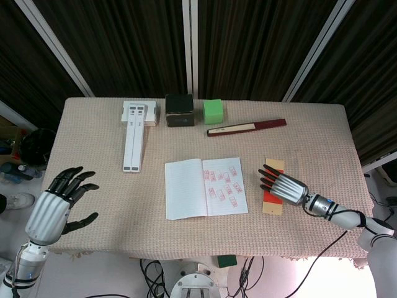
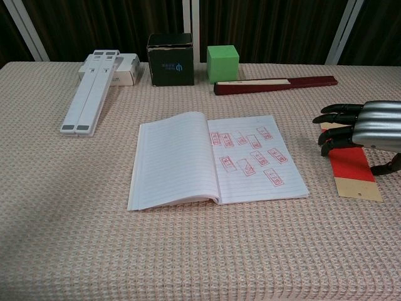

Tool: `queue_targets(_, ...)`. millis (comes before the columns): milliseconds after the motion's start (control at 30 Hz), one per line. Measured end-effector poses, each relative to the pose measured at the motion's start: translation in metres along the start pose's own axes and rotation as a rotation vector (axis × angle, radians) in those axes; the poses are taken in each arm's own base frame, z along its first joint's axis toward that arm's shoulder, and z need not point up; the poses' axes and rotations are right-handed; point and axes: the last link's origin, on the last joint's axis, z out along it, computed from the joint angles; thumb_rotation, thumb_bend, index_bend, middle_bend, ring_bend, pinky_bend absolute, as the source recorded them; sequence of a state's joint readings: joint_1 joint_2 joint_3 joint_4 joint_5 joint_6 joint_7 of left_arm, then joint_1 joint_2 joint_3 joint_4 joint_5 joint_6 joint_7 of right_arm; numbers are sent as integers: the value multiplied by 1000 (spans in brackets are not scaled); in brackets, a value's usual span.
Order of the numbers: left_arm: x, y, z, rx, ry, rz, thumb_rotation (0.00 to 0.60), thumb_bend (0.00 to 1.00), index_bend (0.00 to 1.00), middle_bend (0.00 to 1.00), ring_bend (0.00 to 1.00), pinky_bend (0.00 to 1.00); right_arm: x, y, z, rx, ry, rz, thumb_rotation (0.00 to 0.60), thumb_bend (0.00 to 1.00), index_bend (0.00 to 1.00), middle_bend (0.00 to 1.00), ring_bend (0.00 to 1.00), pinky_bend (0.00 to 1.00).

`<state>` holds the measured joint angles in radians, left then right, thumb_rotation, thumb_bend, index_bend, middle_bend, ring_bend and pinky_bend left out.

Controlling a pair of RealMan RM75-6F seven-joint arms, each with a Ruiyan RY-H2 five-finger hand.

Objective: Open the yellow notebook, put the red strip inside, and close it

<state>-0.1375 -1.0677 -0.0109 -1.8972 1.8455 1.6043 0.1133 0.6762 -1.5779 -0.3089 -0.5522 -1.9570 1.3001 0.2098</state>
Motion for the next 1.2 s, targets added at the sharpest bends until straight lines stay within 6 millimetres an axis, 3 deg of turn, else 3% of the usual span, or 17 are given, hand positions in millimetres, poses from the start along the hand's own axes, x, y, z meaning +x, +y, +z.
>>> queue_targets(300, 0, 0, 0, -1, -2, 2, 600, 28, 355, 216, 130, 176, 0, 0, -4, 3, 8, -1, 600, 228, 453, 273, 31, 0)
queue_targets(600, 0, 2, 2, -4, -8, 8, 600, 29, 355, 216, 130, 175, 17, 7, 0, 21, 102, -24, 600, 230, 466, 280, 35, 1)
queue_targets(800, 0, 4, 3, -1, -11, 10, 600, 29, 355, 216, 130, 175, 46, 9, 31, 95, 210, -68, 600, 229, 438, 280, 35, 2)
queue_targets(1200, 2, 2, 0, 29, -12, 18, 600, 29, 355, 216, 130, 175, 85, -20, 116, 294, 274, -132, 600, 228, 406, 267, 35, 2)
